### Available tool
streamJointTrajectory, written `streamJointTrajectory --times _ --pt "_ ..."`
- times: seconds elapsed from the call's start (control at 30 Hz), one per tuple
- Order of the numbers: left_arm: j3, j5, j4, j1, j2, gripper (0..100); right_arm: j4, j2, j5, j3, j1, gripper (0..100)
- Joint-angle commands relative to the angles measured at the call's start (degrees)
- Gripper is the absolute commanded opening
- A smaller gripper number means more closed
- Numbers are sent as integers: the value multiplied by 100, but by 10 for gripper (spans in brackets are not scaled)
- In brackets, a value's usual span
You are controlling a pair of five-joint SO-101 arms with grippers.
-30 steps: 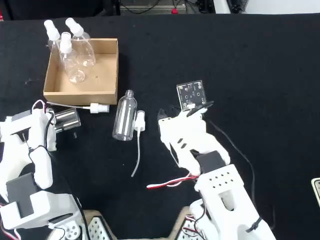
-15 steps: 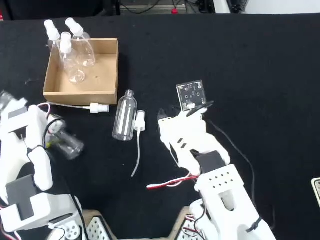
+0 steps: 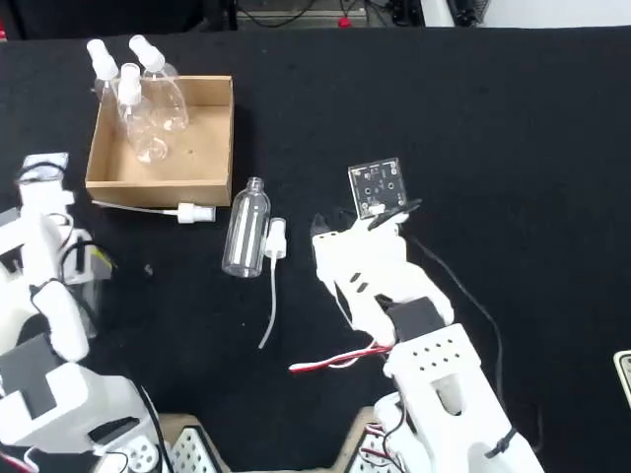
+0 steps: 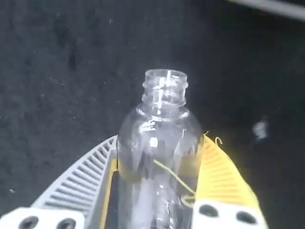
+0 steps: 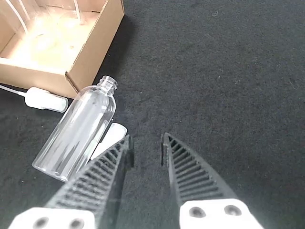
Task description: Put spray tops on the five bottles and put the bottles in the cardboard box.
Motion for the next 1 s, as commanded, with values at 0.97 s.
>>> streamJointTrajectory --times 0.97 --pt "-4295 -571 2945 -374 2259 377 -132 -110 44 -40 97 99"
